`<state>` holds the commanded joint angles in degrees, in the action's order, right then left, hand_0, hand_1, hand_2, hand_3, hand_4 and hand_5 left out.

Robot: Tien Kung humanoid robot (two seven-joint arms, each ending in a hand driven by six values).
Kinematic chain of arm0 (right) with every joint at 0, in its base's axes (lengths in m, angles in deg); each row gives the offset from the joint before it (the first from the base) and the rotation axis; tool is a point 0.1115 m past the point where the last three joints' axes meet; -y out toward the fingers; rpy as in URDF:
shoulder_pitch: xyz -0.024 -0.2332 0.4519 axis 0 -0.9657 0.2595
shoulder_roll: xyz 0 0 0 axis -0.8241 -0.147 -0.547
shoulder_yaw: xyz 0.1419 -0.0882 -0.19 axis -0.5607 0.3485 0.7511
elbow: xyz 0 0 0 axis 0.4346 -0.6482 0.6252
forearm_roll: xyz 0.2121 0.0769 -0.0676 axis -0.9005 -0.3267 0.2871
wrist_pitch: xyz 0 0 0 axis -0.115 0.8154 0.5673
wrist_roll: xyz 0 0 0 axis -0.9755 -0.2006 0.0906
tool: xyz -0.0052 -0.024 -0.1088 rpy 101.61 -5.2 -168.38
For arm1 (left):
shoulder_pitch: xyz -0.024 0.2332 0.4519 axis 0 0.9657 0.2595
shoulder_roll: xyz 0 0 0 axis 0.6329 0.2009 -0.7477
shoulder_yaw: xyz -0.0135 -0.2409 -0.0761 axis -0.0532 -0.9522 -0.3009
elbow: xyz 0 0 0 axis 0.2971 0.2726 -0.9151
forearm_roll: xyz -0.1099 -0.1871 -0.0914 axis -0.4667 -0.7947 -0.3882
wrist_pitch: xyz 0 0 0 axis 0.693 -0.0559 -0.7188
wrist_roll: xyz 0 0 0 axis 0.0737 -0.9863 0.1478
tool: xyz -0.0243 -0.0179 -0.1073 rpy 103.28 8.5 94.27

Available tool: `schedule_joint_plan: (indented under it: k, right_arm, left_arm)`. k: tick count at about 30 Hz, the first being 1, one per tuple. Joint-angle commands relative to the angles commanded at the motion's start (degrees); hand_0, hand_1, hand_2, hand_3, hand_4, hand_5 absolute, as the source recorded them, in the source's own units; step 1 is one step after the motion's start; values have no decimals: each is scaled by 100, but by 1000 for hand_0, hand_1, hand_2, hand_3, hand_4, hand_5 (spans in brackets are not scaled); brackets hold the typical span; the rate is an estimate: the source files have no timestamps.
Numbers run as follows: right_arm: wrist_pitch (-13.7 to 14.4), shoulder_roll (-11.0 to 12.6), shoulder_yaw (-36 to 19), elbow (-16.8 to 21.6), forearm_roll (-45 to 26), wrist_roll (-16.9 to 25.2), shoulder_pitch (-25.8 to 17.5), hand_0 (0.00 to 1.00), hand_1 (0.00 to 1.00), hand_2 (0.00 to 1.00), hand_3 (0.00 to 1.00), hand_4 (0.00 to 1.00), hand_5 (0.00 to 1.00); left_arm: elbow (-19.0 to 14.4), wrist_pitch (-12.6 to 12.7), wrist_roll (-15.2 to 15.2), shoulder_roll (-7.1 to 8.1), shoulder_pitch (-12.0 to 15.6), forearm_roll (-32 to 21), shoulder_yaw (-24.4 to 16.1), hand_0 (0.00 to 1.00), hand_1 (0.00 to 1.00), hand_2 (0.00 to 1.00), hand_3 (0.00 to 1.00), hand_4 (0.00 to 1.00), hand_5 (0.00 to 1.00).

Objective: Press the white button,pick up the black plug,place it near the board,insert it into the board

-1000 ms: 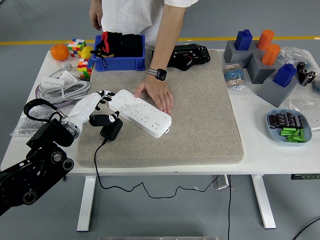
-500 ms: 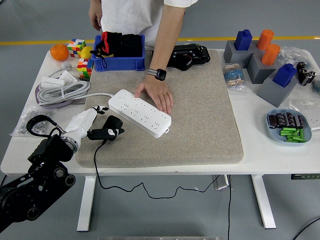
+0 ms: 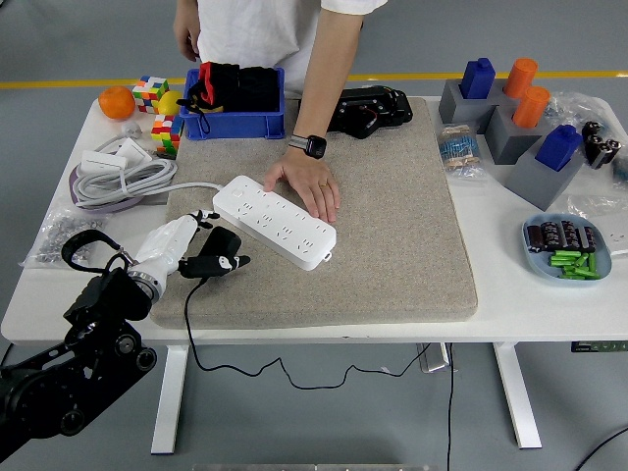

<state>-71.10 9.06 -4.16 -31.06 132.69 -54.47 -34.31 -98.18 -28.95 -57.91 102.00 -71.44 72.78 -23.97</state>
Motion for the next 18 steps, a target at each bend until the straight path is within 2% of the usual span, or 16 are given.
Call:
schedule_joint_plan:
  k: [1,2,7,8,13,14,18]
  right_arm:
    - [0,0,2,0,-1,1,0,559,487,504,500,644,391]
    - [0,0,3,1,-1,1,0,559,487,505,499,644,391]
    - [54,3,-5,-2,-13,84,-13,559,487,505,499,644,391]
    - [57,3,-5,-3,-14,88,-14,555,485,501,498,644,391]
    - [72,-5,-7,1,-18,114,-28,555,485,501,498,644,391]
    - [74,-8,-6,3,-18,119,-30,555,483,500,497,643,390]
    - [87,-15,-9,1,-25,138,-39,555,483,500,497,643,390]
  left_arm:
    - [12,-26,-44,-3,-7,21,17,457,640,587,743,941,198]
    - [14,-31,-53,-4,-8,25,21,299,461,455,652,858,44]
    - [46,-17,-117,-16,-19,165,49,299,461,455,652,858,44]
    - [44,-9,-117,-16,-19,182,49,241,366,417,602,733,2]
    - [40,252,34,-23,-26,255,39,241,366,417,602,733,2]
    - [37,318,77,-25,-25,263,37,178,295,348,590,659,2]
    - [53,525,254,-39,-40,249,43,178,295,348,590,659,2]
